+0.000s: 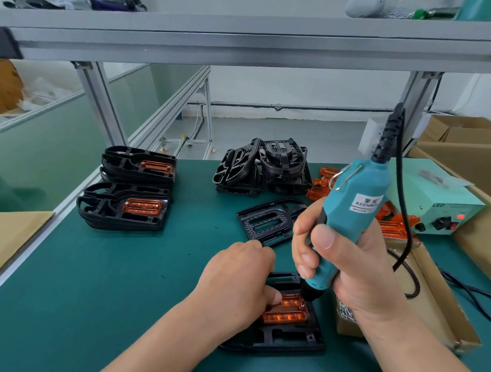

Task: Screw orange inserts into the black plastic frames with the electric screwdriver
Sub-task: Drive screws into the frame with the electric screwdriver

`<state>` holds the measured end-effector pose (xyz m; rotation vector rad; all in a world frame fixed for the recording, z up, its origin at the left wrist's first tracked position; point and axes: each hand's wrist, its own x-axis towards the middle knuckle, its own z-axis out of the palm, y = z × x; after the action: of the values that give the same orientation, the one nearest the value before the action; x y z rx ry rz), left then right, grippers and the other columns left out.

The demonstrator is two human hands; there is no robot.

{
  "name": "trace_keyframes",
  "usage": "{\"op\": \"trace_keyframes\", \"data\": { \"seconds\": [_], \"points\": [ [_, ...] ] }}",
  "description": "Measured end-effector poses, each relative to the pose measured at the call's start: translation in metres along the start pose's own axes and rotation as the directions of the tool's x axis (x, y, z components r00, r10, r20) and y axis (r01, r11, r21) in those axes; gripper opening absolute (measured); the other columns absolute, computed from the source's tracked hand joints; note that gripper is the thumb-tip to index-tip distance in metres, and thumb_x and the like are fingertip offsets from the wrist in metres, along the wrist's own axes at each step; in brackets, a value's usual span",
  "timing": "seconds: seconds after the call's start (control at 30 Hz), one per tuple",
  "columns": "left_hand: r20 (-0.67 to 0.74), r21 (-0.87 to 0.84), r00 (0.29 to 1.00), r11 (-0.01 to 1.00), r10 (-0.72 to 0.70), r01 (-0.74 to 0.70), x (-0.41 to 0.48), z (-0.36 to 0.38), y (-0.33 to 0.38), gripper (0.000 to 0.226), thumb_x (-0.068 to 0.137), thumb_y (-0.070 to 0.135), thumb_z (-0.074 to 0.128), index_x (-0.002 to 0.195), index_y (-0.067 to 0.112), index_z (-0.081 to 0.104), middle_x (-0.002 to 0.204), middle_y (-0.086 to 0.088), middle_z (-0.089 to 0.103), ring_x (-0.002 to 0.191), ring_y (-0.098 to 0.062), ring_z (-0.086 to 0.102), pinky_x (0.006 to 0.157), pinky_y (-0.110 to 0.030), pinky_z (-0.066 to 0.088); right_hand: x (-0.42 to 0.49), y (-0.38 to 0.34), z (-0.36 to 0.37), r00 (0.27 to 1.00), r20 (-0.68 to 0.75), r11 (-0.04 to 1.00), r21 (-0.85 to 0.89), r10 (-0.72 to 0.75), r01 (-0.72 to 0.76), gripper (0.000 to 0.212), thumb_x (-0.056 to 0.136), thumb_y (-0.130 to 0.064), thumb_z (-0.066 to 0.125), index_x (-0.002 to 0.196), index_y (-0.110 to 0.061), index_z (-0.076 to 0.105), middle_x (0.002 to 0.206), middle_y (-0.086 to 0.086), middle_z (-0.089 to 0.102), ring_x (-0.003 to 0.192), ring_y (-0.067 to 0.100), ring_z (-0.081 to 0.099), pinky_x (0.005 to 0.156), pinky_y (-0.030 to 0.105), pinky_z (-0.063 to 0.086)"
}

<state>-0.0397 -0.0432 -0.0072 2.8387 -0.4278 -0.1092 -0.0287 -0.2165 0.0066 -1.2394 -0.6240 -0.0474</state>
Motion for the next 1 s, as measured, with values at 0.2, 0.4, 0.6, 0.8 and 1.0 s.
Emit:
{"op": "trace_keyframes", "data": {
  "seconds": [0.2, 0.4, 0.6, 0.8, 1.0],
  "points": [
    [0.015, 0.032, 1.000, 0.999, 0.015, -0.016, 0.000, -0.003, 0.002, 0.036, 0.090, 0.050, 0.076, 0.095, 0.025, 0.050, 0.104, 0.006, 0.055, 0.098, -0.021, 0.055, 0.077, -0.037, 0.044, 0.012, -0.021, -0.008, 0.990, -0.054, 0.981, 0.136, -0.134, 0.140, 0.042, 0.090, -0.049, 0.080, 0.097, -0.011, 0.066, 0.062, 0.003, 0.054, 0.049, 0.019, 0.051, 0.053, 0.026, 0.044],
    [0.037, -0.091, 0.998, 0.995, 0.045, -0.042, 0.000, 0.002, -0.013, 0.035, 0.092, 0.053, 0.071, 0.111, 0.025, 0.062, 0.105, 0.012, 0.056, 0.101, -0.015, 0.055, 0.089, -0.036, 0.050, 0.012, -0.002, -0.026, 0.930, -0.368, 0.971, 0.226, 0.017, 0.072, 0.038, 0.088, -0.053, 0.080, 0.089, -0.019, 0.065, 0.063, -0.002, 0.050, 0.053, 0.014, 0.046, 0.053, 0.025, 0.042],
    [-0.064, -0.351, 0.998, 0.936, 0.013, -0.035, 0.003, 0.001, -0.026, 0.024, 0.107, 0.044, 0.050, 0.123, 0.032, 0.064, 0.100, 0.016, 0.064, 0.090, -0.002, 0.059, 0.083, -0.024, 0.051, 0.011, 0.013, -0.040, 0.889, -0.451, 0.949, 0.306, 0.077, 0.073, 0.030, 0.104, -0.045, 0.056, 0.090, -0.020, 0.064, 0.066, -0.004, 0.050, 0.056, 0.012, 0.049, 0.054, 0.024, 0.044],
    [-0.060, -0.758, 0.996, 0.652, -0.073, 0.003, 0.006, -0.003, -0.031, 0.056, 0.098, -0.008, 0.035, 0.121, 0.028, 0.070, 0.100, 0.009, 0.076, 0.084, -0.008, 0.070, 0.079, -0.024, 0.056, 0.011, 0.018, -0.040, 0.878, -0.466, 0.934, 0.351, 0.109, 0.071, 0.031, 0.105, -0.045, 0.056, 0.089, -0.019, 0.064, 0.067, -0.004, 0.049, 0.056, 0.012, 0.048, 0.055, 0.024, 0.044],
    [0.007, -0.910, 0.997, 0.412, -0.074, 0.037, 0.006, -0.004, -0.027, 0.036, 0.105, -0.005, 0.044, 0.114, 0.014, 0.072, 0.105, -0.002, 0.078, 0.099, -0.019, 0.078, 0.083, -0.024, 0.061, 0.011, 0.018, -0.041, 0.867, -0.483, 0.914, 0.395, 0.120, 0.093, 0.031, 0.106, -0.044, 0.057, 0.089, -0.018, 0.064, 0.067, -0.003, 0.048, 0.057, 0.012, 0.047, 0.055, 0.025, 0.044]
  ]
}}
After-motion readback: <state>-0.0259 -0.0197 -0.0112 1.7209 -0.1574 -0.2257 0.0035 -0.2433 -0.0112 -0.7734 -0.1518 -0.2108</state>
